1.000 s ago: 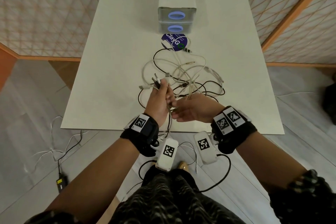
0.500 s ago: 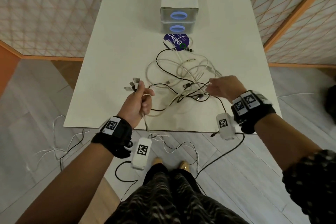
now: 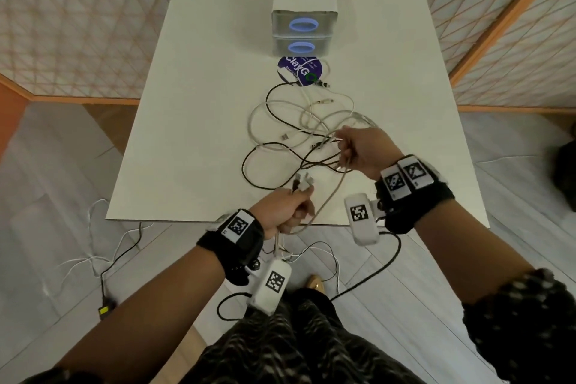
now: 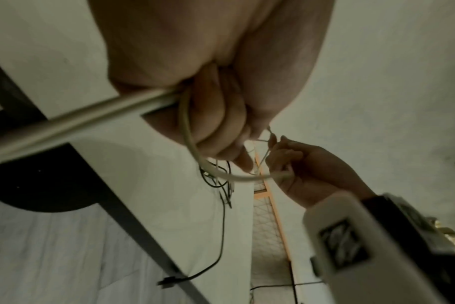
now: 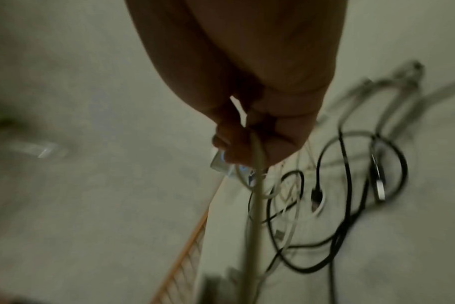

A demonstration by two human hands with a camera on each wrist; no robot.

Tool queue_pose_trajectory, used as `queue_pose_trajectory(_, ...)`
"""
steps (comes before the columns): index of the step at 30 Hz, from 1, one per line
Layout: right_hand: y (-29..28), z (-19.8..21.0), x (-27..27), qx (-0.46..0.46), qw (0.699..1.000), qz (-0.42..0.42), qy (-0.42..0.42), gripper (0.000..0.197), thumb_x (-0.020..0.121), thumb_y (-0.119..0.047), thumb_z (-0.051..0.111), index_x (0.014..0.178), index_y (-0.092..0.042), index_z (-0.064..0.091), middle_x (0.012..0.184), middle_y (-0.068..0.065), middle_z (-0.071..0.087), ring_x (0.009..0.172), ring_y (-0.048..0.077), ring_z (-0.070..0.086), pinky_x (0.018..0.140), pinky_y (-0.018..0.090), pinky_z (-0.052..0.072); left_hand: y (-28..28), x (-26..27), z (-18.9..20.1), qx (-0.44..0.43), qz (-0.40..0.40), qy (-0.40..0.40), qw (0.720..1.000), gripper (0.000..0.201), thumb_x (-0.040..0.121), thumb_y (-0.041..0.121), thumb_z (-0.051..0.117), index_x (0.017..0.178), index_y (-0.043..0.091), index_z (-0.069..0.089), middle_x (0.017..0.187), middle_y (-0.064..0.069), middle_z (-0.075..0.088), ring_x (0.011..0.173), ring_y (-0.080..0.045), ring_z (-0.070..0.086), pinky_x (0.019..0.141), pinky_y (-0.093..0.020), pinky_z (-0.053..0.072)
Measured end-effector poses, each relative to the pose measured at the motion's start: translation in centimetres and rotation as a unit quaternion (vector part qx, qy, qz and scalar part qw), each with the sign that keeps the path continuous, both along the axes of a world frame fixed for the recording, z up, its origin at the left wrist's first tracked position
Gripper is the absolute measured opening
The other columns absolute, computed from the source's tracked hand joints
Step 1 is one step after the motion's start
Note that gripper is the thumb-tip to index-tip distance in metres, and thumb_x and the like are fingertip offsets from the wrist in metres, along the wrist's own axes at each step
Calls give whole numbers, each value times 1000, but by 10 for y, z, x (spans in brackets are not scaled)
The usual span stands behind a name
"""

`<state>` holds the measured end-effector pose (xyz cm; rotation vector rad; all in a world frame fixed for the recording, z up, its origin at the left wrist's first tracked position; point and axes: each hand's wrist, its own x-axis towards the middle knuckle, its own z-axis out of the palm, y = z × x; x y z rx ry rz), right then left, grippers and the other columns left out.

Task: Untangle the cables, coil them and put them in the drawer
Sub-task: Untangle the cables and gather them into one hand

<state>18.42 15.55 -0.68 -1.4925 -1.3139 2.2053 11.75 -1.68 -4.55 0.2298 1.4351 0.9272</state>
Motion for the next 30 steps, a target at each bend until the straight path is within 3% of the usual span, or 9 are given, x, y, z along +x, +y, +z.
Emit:
queue_pose_trajectory(4, -24, 7, 11, 250, 948, 172, -100, 38, 95, -28, 46, 61, -13, 54, 49, 0, 52, 40, 12, 47, 48, 27, 49, 28, -2, 7, 43, 120, -32, 991, 41, 97, 44, 38, 89, 15, 65, 77, 2, 68, 35, -3, 23, 33, -16, 13)
queue_pose_trajectory(8, -55, -1, 37, 461, 854, 214, -112, 34, 94, -24, 45, 69, -4, 58, 62, 6, 57, 56, 19, 48, 57, 34, 37, 53, -7, 16, 95, 179, -95, 975, 35, 99, 41, 38, 97, 15, 60, 83, 2, 67, 32, -2, 24, 29, -14, 16)
queue_pose_trajectory(12, -74, -16, 63, 489, 844, 212, -55, 33, 95, -22, 46, 71, 0, 52, 64, 11, 54, 60, 22, 47, 59, 32, 35, 68, -27, 17, 149, 228, -187, 944, 38, 101, 38, 27, 98, 14, 56, 77, 7, 74, 26, -2, 23, 27, -11, 17)
queue_pose_trajectory(15, -77, -23, 83, 498, 838, 224, -9, 27, 94, -20, 47, 74, -6, 57, 70, 5, 56, 64, 14, 50, 59, 19, 38, 68, -43, 16, 152, 260, -238, 923, 44, 102, 39, 19, 98, 11, 53, 67, 9, 73, 23, -5, 25, 25, -12, 18)
queue_pose_trajectory(17, -71, -26, 88, 487, 854, 183, -15, 23, 92, -20, 46, 80, -9, 62, 72, -3, 58, 67, 7, 54, 59, 12, 39, 60, -45, 5, 124, 252, -195, 940, 50, 102, 39, 20, 96, 7, 58, 74, 5, 75, 25, -5, 24, 26, -11, 17)
queue_pose_trajectory(20, -55, -28, 82, 442, 890, 105, -41, 20, 95, -18, 49, 89, -8, 65, 62, -9, 53, 52, 0, 49, 51, 10, 33, 44, -31, -16, 44, 213, -81, 973, 46, 102, 37, 28, 89, 5, 58, 86, -5, 73, 29, -3, 22, 27, -14, 17)
queue_pose_trajectory(24, -46, -28, 69, 443, 891, 92, -49, 20, 95, -21, 49, 92, -11, 66, 59, -7, 54, 49, 0, 48, 52, 14, 33, 25, -10, -14, -53, 72, 36, 995, 42, 100, 37, 35, 85, 4, 56, 94, -17, 71, 31, -5, 22, 30, -17, 15)
queue_pose_trajectory(27, -49, -29, 62, 456, 883, 102, -49, 18, 93, -17, 50, 92, -11, 67, 61, -9, 55, 49, 1, 49, 54, 17, 34, 24, 2, -1, -27, 11, 33, 999, 47, 99, 40, 36, 82, 7, 64, 97, -12, 74, 34, -5, 20, 33, -17, 12)
queue_pose_trajectory(30, -63, -27, 61, 528, 839, 134, -17, 14, 90, -12, 54, 86, -8, 67, 64, -10, 52, 55, 5, 46, 57, 20, 36, 36, 3, 10, 36, 92, -71, 993, 46, 98, 43, 37, 82, 13, 68, 81, -3, 73, 33, -2, 21, 33, -15, 12)
